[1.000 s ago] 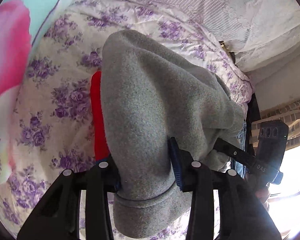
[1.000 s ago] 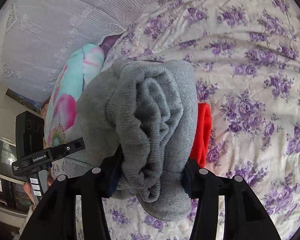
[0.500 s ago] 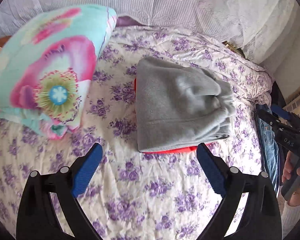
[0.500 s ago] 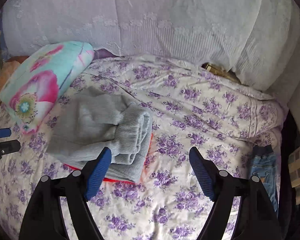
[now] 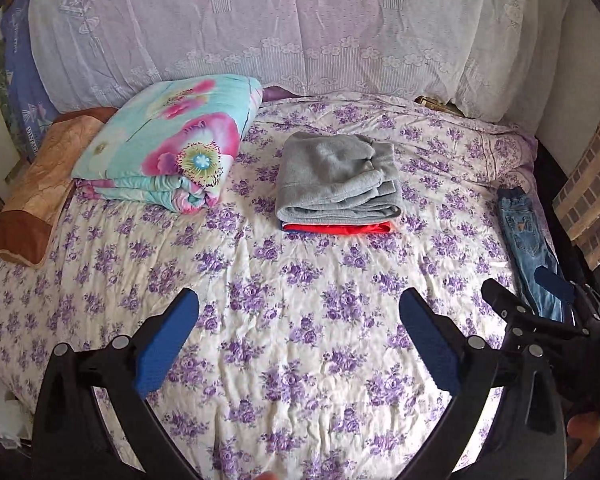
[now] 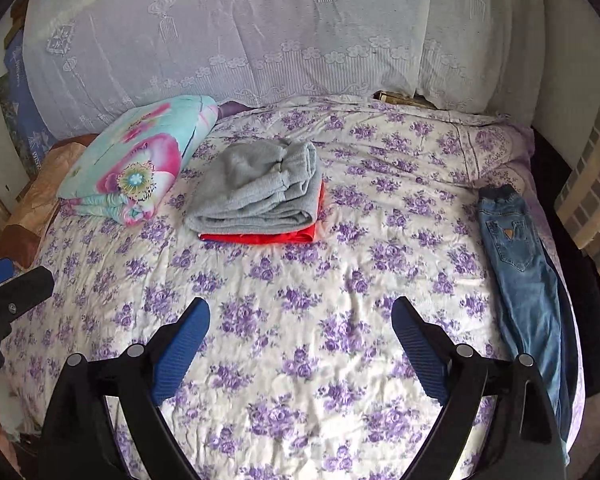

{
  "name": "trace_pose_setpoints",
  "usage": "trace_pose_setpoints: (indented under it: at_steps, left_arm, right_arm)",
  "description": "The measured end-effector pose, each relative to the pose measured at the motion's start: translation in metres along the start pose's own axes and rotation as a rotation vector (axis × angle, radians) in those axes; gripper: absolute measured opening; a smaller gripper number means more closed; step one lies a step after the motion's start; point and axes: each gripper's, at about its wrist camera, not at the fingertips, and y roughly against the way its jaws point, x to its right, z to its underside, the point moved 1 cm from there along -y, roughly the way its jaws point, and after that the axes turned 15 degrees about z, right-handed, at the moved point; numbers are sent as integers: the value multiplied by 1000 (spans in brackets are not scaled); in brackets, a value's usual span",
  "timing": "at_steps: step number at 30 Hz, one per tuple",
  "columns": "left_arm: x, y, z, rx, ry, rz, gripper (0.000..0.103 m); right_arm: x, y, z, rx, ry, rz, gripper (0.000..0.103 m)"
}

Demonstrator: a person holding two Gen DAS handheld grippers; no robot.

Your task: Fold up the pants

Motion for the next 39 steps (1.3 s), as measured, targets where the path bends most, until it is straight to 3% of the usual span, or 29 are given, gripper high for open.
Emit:
trace_pose_setpoints:
  at_steps: [4, 13, 39]
  left_arm:
    - [15, 21, 16, 20, -21, -12, 98]
    - [25, 47, 20, 61, -27, -27, 98]
    - [31, 51, 15, 72, -33, -37, 98]
  right_arm:
    - [8, 17, 10, 27, 13, 34, 93]
    - [14, 46, 10, 85, 5, 5, 93]
    - [12, 58, 5, 119, 12, -1, 93]
